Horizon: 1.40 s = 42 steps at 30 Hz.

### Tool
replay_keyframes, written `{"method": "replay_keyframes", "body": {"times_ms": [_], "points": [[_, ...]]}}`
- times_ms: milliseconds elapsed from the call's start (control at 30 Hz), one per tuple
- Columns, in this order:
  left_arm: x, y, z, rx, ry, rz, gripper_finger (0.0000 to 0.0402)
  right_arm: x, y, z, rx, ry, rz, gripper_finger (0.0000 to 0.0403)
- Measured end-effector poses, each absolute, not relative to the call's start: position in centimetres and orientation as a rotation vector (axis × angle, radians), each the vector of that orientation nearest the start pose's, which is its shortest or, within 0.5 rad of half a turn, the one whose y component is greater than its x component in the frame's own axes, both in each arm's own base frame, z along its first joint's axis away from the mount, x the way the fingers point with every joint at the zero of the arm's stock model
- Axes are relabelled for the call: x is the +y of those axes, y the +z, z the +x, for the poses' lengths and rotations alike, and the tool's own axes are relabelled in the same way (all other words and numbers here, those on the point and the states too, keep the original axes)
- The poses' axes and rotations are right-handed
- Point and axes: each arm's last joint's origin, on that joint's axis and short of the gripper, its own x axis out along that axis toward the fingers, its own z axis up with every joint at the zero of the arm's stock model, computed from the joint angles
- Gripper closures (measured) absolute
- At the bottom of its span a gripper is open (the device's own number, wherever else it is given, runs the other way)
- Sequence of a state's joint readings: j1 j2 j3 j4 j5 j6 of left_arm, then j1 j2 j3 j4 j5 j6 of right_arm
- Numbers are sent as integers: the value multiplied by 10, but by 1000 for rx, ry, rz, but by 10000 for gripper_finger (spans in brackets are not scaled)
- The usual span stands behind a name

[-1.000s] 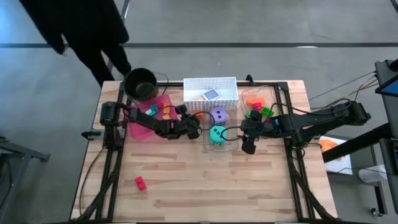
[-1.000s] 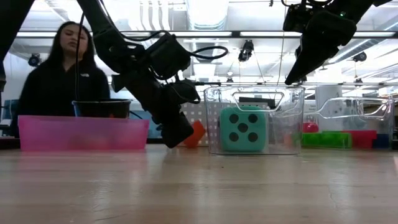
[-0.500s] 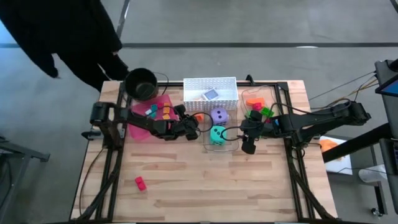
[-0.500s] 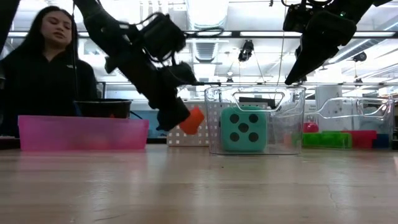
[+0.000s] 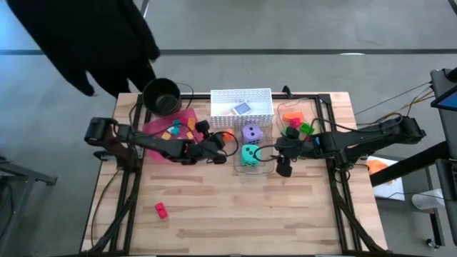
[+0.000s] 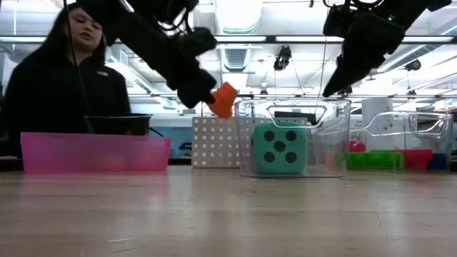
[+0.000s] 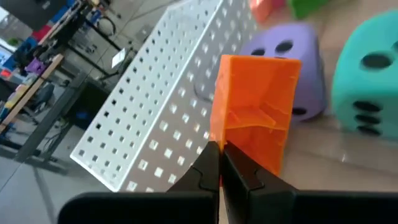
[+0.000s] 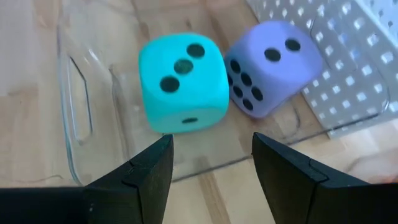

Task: Pick & Place Toys
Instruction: Put the large orange game piece into the top transparent bin

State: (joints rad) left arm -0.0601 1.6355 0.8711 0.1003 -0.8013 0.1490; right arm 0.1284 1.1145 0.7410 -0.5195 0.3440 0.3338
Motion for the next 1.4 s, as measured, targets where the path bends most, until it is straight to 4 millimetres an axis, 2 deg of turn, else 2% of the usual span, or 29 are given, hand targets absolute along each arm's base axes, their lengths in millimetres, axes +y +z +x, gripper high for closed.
{"method": "replay_keyframes", "body": {"times_ms": [300,567,833,1000,1200,1400], "points": [[-14,202,322,604,630,416,401,18,240,223,693,-300,31,184],[-17,204,324,580,556,388,401,13,244,225,651,-376,-98,184],[-20,208,329,520,425,346,401,16,240,228,619,-235,-240,184],[-22,211,331,480,363,326,401,19,246,233,549,-132,-236,184],[-23,215,333,429,353,307,401,20,245,235,543,-121,-241,184],[-27,226,339,298,221,275,401,21,241,250,484,-132,-240,183]]}}
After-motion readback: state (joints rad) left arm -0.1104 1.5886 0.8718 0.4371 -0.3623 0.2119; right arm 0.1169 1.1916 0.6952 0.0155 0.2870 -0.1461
